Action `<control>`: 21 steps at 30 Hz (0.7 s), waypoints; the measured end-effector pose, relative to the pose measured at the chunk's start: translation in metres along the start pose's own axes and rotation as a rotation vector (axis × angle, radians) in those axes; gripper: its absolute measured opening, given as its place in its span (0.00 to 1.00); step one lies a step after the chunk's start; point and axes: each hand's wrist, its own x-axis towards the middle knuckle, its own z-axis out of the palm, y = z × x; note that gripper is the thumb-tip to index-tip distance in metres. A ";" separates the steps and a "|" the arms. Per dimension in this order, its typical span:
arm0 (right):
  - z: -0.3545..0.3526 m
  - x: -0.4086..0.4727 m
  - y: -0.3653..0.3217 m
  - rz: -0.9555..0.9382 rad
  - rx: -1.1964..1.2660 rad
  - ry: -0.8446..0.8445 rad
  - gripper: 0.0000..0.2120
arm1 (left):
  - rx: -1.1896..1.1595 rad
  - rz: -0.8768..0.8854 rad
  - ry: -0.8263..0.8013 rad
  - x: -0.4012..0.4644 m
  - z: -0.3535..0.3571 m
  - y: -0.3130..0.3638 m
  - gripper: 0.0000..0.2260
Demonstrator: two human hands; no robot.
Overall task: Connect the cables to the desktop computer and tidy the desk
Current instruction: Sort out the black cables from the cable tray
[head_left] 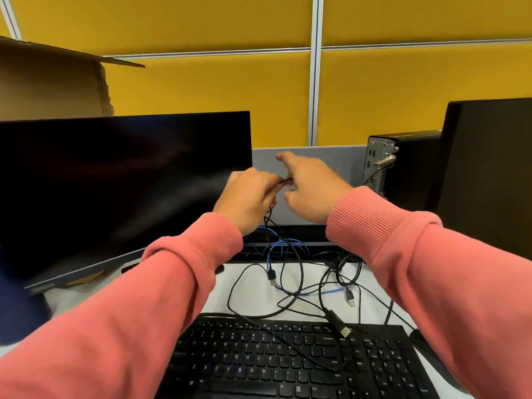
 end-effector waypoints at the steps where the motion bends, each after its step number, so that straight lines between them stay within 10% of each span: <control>1: 0.004 0.000 0.002 0.033 0.039 -0.032 0.28 | 0.003 -0.027 0.034 0.000 0.000 0.000 0.11; 5: 0.003 0.000 0.010 0.081 0.197 0.096 0.09 | 0.032 -0.117 0.048 -0.010 0.001 -0.002 0.10; 14: -0.040 0.017 0.012 0.054 0.686 0.661 0.10 | -0.172 -0.421 -0.162 -0.041 0.039 -0.025 0.11; 21: -0.030 0.021 0.035 0.089 0.650 0.710 0.12 | -0.662 -0.481 -0.046 -0.041 0.020 -0.034 0.14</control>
